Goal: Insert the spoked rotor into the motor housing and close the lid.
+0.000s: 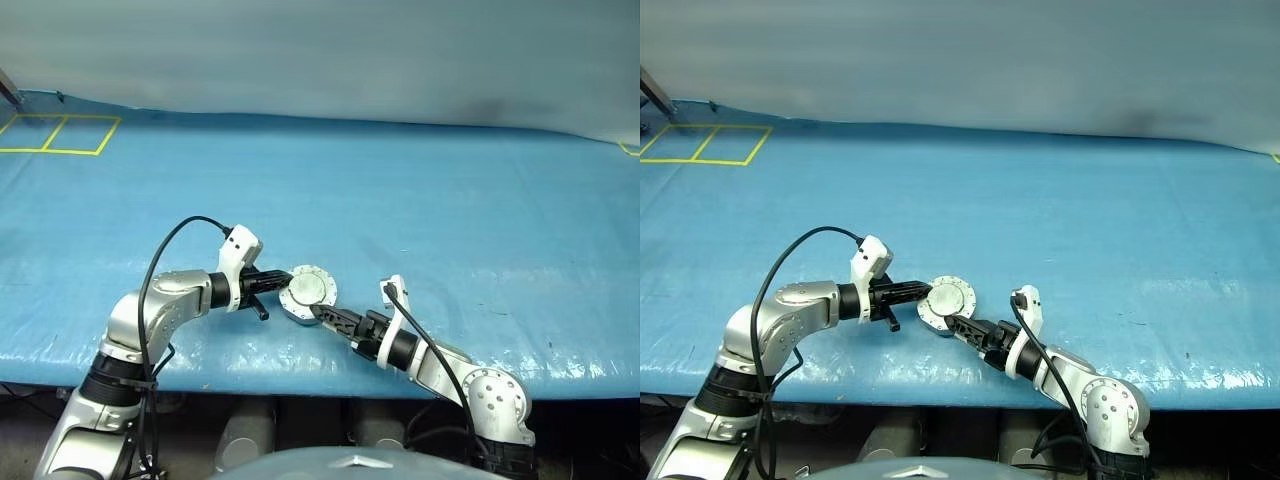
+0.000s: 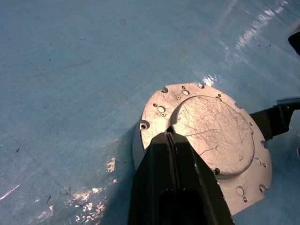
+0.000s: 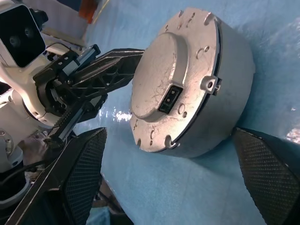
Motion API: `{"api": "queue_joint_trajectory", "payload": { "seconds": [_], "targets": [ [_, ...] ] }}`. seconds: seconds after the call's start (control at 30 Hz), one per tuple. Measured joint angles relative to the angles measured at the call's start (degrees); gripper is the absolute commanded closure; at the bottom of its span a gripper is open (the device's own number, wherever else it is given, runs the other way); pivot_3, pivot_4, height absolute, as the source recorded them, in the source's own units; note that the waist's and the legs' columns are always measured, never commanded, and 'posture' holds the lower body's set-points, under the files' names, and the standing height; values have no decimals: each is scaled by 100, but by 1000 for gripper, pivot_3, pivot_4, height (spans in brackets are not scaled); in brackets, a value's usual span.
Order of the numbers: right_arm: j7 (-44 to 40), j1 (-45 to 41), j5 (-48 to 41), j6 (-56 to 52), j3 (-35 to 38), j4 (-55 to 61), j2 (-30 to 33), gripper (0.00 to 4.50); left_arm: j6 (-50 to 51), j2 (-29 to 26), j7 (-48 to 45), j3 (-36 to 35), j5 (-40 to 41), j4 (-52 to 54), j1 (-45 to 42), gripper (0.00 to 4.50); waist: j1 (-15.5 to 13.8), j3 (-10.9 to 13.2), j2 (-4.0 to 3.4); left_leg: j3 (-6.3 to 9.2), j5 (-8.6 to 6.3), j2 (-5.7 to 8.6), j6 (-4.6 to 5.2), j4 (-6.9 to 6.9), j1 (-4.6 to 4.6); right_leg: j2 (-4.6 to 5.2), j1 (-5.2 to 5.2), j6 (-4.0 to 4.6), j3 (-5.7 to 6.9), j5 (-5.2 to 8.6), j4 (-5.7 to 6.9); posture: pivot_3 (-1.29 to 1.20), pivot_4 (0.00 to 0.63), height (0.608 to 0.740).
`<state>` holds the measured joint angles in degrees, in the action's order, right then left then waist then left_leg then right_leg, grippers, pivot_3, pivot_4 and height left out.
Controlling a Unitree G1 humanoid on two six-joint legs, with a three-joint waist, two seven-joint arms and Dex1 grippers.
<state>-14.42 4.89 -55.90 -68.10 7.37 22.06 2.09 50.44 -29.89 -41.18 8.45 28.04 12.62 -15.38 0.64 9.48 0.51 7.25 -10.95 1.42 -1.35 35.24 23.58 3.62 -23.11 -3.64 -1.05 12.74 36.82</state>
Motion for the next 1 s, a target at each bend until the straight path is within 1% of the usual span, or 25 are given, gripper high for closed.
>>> {"api": "queue_joint_trajectory", "payload": {
  "seconds": [0.33, 0.6, 0.77, 0.83, 0.87, 0.9, 1.0],
  "targets": [
    [714, -122, -685, -122, 242, -380, -482, 60, -110, 23, -23, 7, -61, -36, 15, 4500, 6, -1, -3, -2, 0, -1, 0, -1, 1, -1, -5, 0, -1, 0, 1, 0, 150, 740],
    [1011, -63, -1134, -79, 363, -489, -564, 60, -127, 22, -24, 0, -65, -36, 33, 4500, 6, -1, -4, -3, 0, -1, 1, -1, 5, -1, -8, 0, -1, 0, 0, 0, 150, 740],
    [1061, 10, -1397, -90, 360, -518, -416, 60, -139, 27, -27, -2, -64, -35, 44, 4500, 5, -1, -6, -3, 0, -1, 1, -2, 6, -1, -9, 0, -1, 0, -1, 0, 150, 740],
    [1059, 37, -1478, -95, 328, -544, -332, 444, -141, 27, -28, -2, -65, -35, 49, 4500, 5, -3, -9, -3, 0, -1, 1, -1, 6, -1, -9, 0, -1, 0, 0, 0, 150, 740],
    [1059, 47, -1497, -96, 323, -561, -316, 566, -142, 27, -28, -2, -65, -35, 50, 4500, 5, -4, -10, -3, 0, -1, 1, -2, 6, -1, -9, 0, -1, 0, 0, 0, 150, 740],
    [1061, 68, -1516, -92, 315, -597, -273, 968, -143, 27, -28, -2, -65, -35, 51, 4500, 5, -5, -13, -3, 0, -1, 1, -1, 6, -1, -9, 0, -1, 0, 0, 0, 150, 740],
    [1072, 93, -1543, -62, 319, -631, -239, 1919, -144, 26, -28, -4, -65, -34, 54, 4500, 6, -7, -15, -4, 0, -1, 1, -2, 6, -1, -10, 0, -1, 0, 0, 0, 150, 740]
  ]
}}
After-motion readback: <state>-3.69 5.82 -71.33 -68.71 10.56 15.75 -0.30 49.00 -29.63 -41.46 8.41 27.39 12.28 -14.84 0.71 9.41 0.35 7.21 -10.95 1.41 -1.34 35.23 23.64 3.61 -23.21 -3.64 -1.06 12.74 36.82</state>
